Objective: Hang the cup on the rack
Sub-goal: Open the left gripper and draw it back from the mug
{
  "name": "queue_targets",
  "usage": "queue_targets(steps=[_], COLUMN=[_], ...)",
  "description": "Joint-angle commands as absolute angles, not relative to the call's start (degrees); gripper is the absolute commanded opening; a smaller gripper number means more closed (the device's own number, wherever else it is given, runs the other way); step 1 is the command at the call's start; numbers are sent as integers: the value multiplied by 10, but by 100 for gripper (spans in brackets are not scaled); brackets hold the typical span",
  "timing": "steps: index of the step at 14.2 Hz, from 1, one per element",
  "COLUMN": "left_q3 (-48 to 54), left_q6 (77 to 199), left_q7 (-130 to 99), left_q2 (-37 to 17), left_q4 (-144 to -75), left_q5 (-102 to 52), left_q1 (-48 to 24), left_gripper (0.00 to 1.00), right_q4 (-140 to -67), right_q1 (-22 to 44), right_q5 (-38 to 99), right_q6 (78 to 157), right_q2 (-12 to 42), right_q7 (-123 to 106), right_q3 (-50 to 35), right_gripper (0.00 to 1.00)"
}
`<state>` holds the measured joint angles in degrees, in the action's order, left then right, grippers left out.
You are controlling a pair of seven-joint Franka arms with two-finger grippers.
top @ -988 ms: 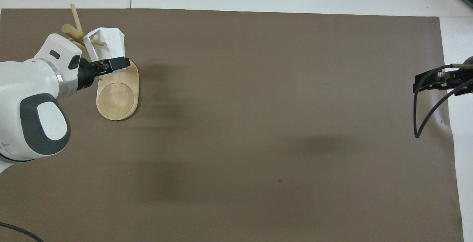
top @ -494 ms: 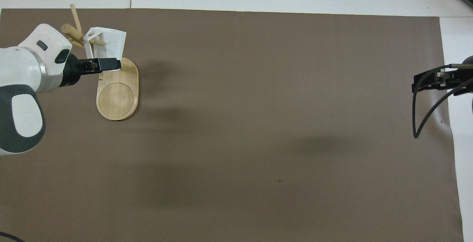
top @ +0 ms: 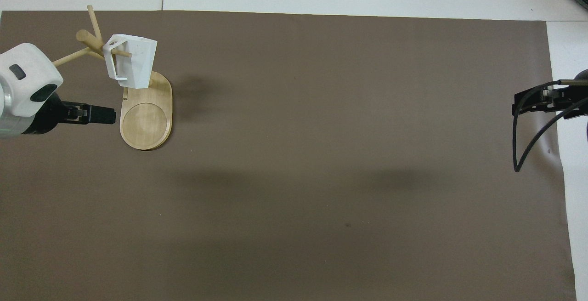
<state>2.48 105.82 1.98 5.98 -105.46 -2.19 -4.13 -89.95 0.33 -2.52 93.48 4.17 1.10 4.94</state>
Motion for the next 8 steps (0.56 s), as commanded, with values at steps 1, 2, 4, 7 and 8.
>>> queue_targets(steps=[1,2,4,7,8], left_q3=[25,24,24,24,24], left_q6=[993,990,976,940,946], left_q7=[17,18,20,19,18], left_q2=[57,57,48,17,17], left_q4=[-1020,-1020,-986,-911,-910], left_q5=[-4,-4,-4,-4,-2], left_q1=[-40,-40,-39,-40,-40], left_gripper=[100,100,100,100,100], right_q4=[-919,-919,-919,-919,-919], right_q1=[2,2,2,2,2], right_q5=[-19,-20,-20,-20,-19], right_q6=[945,945,945,946,946], right_q2=[25,25,25,25,25], right_q7=[18,18,18,18,18], right_q3=[47,47,47,47,47], right_gripper=[100,100,100,100,100])
